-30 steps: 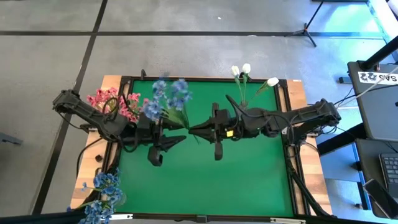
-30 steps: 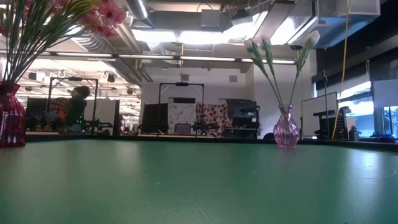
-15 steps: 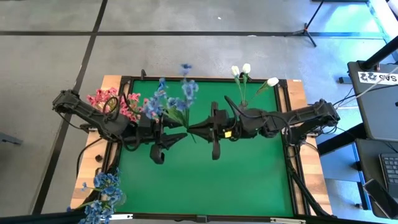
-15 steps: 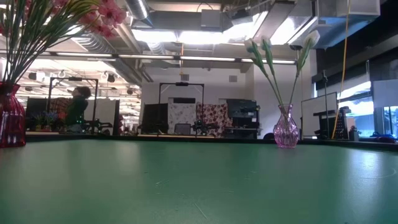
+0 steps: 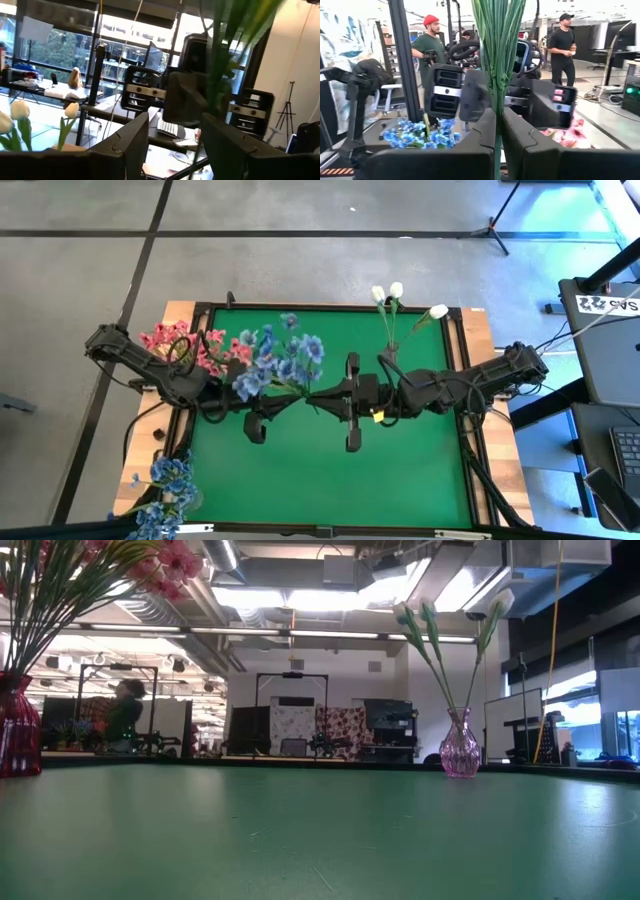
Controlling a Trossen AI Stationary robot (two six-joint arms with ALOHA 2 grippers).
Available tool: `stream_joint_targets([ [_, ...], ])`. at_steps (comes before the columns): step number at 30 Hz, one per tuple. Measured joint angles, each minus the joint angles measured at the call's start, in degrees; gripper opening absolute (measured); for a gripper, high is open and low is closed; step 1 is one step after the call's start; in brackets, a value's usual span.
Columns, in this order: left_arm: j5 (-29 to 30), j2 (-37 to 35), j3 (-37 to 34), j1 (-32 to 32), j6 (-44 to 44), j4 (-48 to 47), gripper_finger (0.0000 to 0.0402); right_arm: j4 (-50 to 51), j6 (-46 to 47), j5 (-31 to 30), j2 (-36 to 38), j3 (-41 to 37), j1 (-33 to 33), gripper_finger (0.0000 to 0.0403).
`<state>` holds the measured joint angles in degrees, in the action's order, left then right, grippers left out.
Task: Sort flowers into vase by color
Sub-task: Put the blue flower into the transparent vase
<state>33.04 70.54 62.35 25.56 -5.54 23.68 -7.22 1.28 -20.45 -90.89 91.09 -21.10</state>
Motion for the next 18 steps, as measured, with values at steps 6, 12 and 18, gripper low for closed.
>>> stream_joint_targets([
  [6,-0.1,0.0,0.0,-0.1,0.0,-0.1,0.0176,1.1,-0.1,-2.2,-0.2,0.0,0.1,0.0012],
  [12,-2.5,0.0,0.0,-0.1,-2.1,0.9,0.0176,1.2,0.3,-2.5,-0.5,0.0,0.4,0.0012],
  [18,-4.5,0.0,0.0,-0.6,-0.1,0.9,0.0176,2.6,4.7,-0.8,-1.2,0.0,2.1,0.0012],
])
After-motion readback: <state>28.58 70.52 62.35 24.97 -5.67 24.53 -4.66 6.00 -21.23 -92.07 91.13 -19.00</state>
